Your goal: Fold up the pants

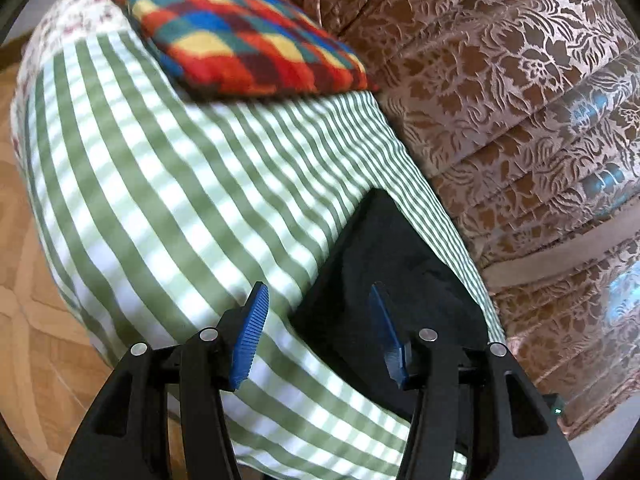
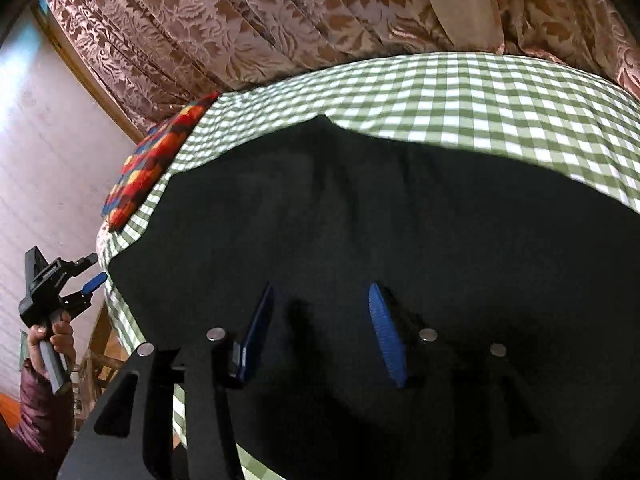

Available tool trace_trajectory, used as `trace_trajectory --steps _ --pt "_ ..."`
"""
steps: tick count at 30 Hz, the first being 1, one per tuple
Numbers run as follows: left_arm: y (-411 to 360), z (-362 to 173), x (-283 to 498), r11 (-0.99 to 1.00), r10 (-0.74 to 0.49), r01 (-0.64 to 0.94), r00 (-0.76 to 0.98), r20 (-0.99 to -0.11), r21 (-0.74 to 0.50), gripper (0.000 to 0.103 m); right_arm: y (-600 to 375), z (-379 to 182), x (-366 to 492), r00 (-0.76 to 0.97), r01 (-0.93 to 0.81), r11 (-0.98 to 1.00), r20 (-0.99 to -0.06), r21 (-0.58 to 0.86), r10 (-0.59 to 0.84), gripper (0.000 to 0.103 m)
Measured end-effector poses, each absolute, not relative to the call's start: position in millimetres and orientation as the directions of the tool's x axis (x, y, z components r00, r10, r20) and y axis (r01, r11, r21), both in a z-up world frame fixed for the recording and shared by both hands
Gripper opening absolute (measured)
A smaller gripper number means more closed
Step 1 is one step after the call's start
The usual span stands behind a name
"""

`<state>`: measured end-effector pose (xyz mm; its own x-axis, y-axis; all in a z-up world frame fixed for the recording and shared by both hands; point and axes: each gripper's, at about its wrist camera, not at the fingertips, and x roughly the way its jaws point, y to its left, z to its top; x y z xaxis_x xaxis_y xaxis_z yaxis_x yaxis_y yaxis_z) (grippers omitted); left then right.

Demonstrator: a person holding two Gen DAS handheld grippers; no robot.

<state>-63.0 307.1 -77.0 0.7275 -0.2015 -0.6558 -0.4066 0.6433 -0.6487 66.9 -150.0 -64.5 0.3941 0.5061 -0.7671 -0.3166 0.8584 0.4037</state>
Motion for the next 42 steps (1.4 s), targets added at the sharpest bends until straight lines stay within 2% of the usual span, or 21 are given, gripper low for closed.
trace_trajectory --steps 2,3,4,5,7,9,12,15,17,18,19,21,23,28,29,34,36,38,42 --pt "294.8 -78.0 -56.7 0.655 -0.214 -0.387 0.729 -0.651 -0.649 0.051 -150.1 -67.9 67.1 0.393 -0.310 0.857 -0.766 0.411 0.509 0.052" --pt "287.7 -77.4 -49.7 0.678 -0.212 -0.377 0.722 -0.659 -0.631 0.046 -150.8 -69.2 67.4 0.393 -0.307 0.856 -0.763 0.417 0.513 0.052" --pt "281.4 -76.0 -43.2 0.711 -0.196 -0.370 0.712 -0.674 -0.598 0.017 -152.2 -71.2 68.1 0.390 -0.302 0.852 -0.760 0.427 0.519 0.052" --pt "272.0 -74.0 -34.0 0.768 -0.135 -0.383 0.686 -0.715 -0.513 0.007 -154.3 -73.0 68.5 0.388 -0.295 0.848 -0.756 0.441 0.528 0.052" --pt "268.6 -73.6 -26.5 0.795 -0.094 -0.384 0.687 -0.720 -0.470 0.005 -159.1 -76.5 68.9 0.386 -0.284 0.834 -0.740 0.473 0.551 0.052" --pt "271.9 -73.7 -25.2 0.813 -0.036 -0.404 0.683 -0.729 -0.419 0.005 -161.2 -78.6 67.3 0.390 -0.291 0.827 -0.729 0.481 0.562 0.052" --pt "273.0 -99.4 -18.9 0.829 0.001 -0.448 0.600 -0.800 -0.335 0.005 -160.0 -79.7 63.2 0.409 -0.310 0.828 -0.720 0.468 0.560 0.053" --pt "261.7 -96.9 -25.4 0.851 0.036 -0.436 0.605 -0.795 -0.293 0.005 -157.7 -79.0 59.7 0.414 -0.326 0.831 -0.722 0.450 0.554 0.054" --pt "264.0 -81.1 -34.3 0.831 0.061 -0.466 0.620 -0.782 -0.304 0.015 -158.0 -77.6 60.2 0.401 -0.325 0.827 -0.725 0.459 0.560 0.057" --pt "264.8 -74.5 -37.6 0.826 0.090 -0.483 0.623 -0.777 -0.291 0.031 -158.6 -77.2 60.5 0.395 -0.323 0.823 -0.723 0.468 0.566 0.061" --pt "264.6 -64.0 -42.3 0.821 0.140 -0.506 0.630 -0.764 -0.266 0.035 -159.3 -76.4 61.2 0.385 -0.325 0.815 -0.720 0.479 0.577 0.063" --pt "260.5 -45.5 -45.8 0.829 0.167 -0.494 0.664 -0.729 -0.260 0.035 -159.0 -74.2 60.9 0.377 -0.326 0.816 -0.726 0.477 0.575 0.064" --pt "249.7 -34.1 -42.7 0.847 0.127 -0.443 0.706 -0.697 -0.295 0.035 -161.2 -68.7 59.5 0.370 -0.320 0.819 -0.733 0.476 0.571 0.066" --pt "170.1 -28.5 -0.5 0.919 -0.124 -0.156 0.757 -0.641 -0.362 0.036 -177.9 -51.5 48.9 0.408 -0.297 0.838 -0.733 0.458 0.545 0.066" --pt "145.6 -33.1 9.4 0.931 -0.177 -0.085 0.745 -0.643 -0.355 0.036 -182.0 -51.6 46.2 0.409 -0.291 0.842 -0.737 0.454 0.538 0.066" --pt "85.5 -66.9 18.6 0.930 -0.327 0.079 0.625 -0.709 -0.359 0.036 -205.5 -58.1 17.2 0.423 -0.289 0.879 -0.773 0.379 0.472 0.066" --pt "75.8 -92.9 11.9 0.946 -0.307 0.091 0.555 -0.774 -0.310 0.036 -220.0 -63.8 3.6 0.440 -0.280 0.879 -0.763 0.385 0.474 0.066" --pt "76.3 -103.4 -3.8 0.954 -0.290 0.116 0.589 -0.755 -0.275 0.036 -231.2 -67.9 -5.6 0.459 -0.287 0.871 -0.741 0.399 0.491 0.066" --pt "78.0 -92.9 -0.5 0.956 -0.275 0.077 0.564 -0.779 -0.282 0.036 -244.0 -62.9 -4.1 0.444 -0.279 0.845 -0.720 0.456 0.534 0.066"
